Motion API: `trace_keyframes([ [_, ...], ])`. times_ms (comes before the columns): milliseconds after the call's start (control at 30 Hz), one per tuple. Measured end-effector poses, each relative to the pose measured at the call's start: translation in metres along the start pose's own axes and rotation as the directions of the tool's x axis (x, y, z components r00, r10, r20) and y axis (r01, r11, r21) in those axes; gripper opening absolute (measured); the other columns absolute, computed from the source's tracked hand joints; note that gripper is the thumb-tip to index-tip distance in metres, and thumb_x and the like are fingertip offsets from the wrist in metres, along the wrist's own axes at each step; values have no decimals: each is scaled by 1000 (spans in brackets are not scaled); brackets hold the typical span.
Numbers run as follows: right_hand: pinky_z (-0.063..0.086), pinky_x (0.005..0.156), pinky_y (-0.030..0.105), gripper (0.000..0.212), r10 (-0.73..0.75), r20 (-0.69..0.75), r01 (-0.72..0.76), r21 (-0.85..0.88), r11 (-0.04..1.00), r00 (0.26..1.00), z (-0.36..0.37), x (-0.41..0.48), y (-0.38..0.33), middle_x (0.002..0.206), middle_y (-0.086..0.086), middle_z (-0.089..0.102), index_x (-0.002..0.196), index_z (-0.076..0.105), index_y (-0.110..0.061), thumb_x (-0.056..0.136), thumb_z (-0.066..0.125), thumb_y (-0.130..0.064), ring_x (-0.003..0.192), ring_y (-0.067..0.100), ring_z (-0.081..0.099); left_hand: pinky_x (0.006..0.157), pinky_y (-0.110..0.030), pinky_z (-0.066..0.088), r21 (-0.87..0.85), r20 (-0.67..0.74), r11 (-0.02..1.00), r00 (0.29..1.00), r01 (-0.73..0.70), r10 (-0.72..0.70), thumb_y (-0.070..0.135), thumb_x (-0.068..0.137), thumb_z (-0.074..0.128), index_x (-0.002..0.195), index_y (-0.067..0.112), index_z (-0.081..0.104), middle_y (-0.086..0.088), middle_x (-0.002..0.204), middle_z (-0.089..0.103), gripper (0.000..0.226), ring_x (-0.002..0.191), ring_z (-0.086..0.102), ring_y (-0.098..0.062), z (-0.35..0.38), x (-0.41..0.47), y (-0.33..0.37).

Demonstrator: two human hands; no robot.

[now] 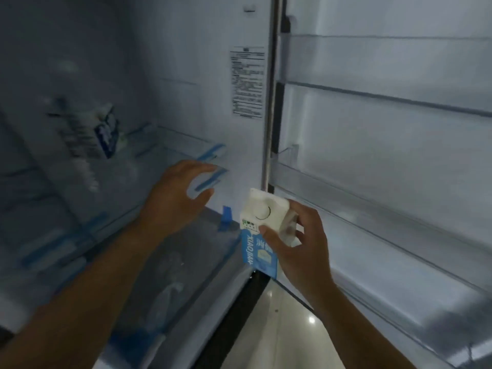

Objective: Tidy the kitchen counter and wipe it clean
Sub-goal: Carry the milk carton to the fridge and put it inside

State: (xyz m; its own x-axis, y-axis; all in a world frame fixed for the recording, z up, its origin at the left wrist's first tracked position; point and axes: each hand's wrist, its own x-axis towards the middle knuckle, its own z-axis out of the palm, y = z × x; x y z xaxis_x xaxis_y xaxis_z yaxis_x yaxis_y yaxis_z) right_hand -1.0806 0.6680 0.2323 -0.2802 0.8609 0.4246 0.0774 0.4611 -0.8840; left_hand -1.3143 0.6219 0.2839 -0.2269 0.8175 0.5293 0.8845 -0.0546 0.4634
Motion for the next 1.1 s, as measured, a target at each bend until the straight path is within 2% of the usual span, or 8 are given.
trace_keyframes([
  [67,51,75,15,60,-81,71,79,28,996,994,22,28,-8,109,-11,53,109,50,-33,61,69,-62,102,0,55,101,-37,41,67,-44,991,992,118,-115,36,80,63,119,27,58,-3,122,56,40,113,51,-22,-18,-8,-13],
  [100,52,76,18,58,-114,96,110,44,993,989,33,42,-14,108,-9,52,110,50,-33,62,68,-61,101,2,55,99,-38,43,120,-91,978,982,173,-163,39,79,59,118,26,59,-4,122,57,41,112,52,-24,-26,-11,-16],
  [233,51,77,21,52,-199,155,182,117,976,968,70,96,-45,109,-8,47,115,52,-27,70,75,-41,98,0,51,92,-27,37,310,-221,889,935,337,-277,38,78,52,118,20,60,-7,122,59,44,111,52,-28,-41,-19,-22],
  [367,50,85,30,49,-280,178,246,193,950,943,99,134,-64,111,-6,48,114,51,-29,71,72,-42,101,6,52,90,-35,45,396,-240,791,884,466,-400,45,80,46,118,20,60,-6,122,59,48,110,54,-27,-38,-29,-38],
  [500,48,84,23,49,-293,205,239,251,938,934,128,154,-66,113,-3,49,116,52,-24,74,73,-36,102,7,52,87,-39,47,410,-311,732,838,543,-447,51,82,39,115,21,62,-5,116,62,50,105,56,-26,-36,-38,-48],
  [633,47,76,16,50,-275,258,207,262,943,926,153,162,-56,116,-1,49,117,51,-25,74,73,-38,103,9,53,80,-41,49,426,-358,684,804,592,-474,60,78,31,111,19,64,-6,109,63,62,96,59,-27,-38,-50,-56],
  [900,54,84,40,53,-268,293,192,262,946,918,192,184,-46,116,-2,46,117,49,-29,71,73,-42,106,14,54,70,-37,52,542,-381,648,844,535,-377,40,92,38,111,10,64,-13,105,65,44,85,61,-29,-29,-64,-66],
  [1100,55,84,42,55,-253,325,176,249,952,911,210,185,-40,112,-4,42,120,48,-25,73,73,-39,107,16,54,71,-37,52,550,-407,639,841,538,-357,36,93,39,112,10,63,-13,108,63,40,88,61,-28,-25,-65,-70],
])
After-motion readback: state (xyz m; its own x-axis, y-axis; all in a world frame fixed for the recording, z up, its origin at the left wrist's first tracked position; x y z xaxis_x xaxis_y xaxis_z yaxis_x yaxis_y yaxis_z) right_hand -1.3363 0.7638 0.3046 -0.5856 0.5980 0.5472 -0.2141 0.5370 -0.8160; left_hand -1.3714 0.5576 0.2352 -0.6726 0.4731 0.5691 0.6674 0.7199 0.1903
